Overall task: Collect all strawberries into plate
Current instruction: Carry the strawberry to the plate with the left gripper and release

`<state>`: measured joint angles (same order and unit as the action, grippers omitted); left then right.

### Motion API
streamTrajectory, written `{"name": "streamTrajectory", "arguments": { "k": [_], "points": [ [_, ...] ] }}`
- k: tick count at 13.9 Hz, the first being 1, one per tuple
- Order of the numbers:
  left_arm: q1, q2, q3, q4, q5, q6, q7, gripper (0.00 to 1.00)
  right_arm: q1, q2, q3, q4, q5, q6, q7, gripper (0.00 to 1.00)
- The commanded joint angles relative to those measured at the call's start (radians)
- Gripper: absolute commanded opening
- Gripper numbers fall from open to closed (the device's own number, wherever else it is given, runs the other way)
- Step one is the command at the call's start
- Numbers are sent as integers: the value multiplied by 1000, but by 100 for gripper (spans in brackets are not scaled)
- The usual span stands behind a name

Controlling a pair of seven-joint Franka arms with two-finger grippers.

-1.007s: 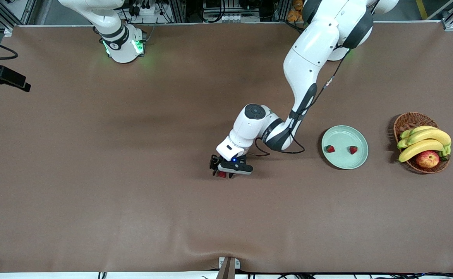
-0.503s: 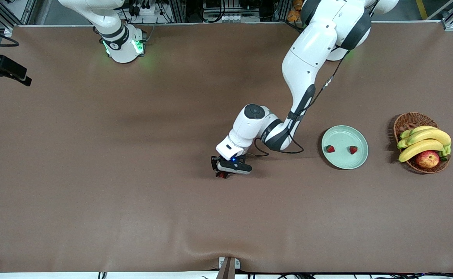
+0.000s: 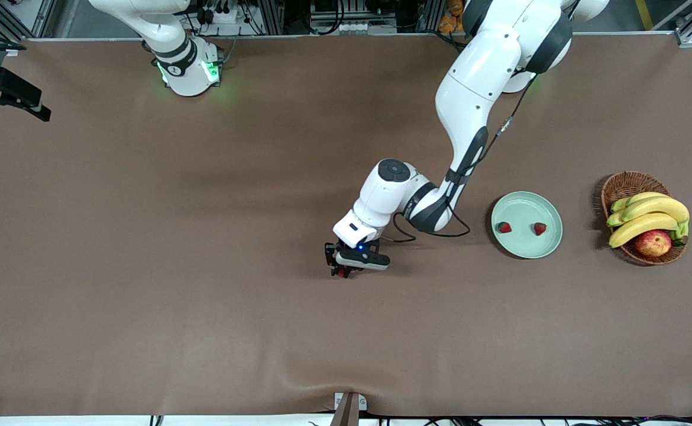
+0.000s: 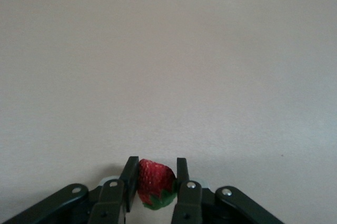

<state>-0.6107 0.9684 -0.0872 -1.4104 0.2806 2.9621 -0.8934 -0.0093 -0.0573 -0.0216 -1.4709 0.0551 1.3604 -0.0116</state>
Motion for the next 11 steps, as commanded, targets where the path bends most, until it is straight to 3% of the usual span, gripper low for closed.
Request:
{"name": "streamTrajectory", "arguments": {
  "k": [1,6,11],
  "points": [
    [9,-75,3,-55,11,-110,4,1,-14,8,-4,-81,-8,19,-16,100],
    [52,-160,-3,-71,11,-328,181,0,-47,50,-1,-86,-6,20,-18,100],
    [149,-318,-5,-315,11,-331,336,2,-47,53,-1,-97,-9,16,-13,100]
  ]
}}
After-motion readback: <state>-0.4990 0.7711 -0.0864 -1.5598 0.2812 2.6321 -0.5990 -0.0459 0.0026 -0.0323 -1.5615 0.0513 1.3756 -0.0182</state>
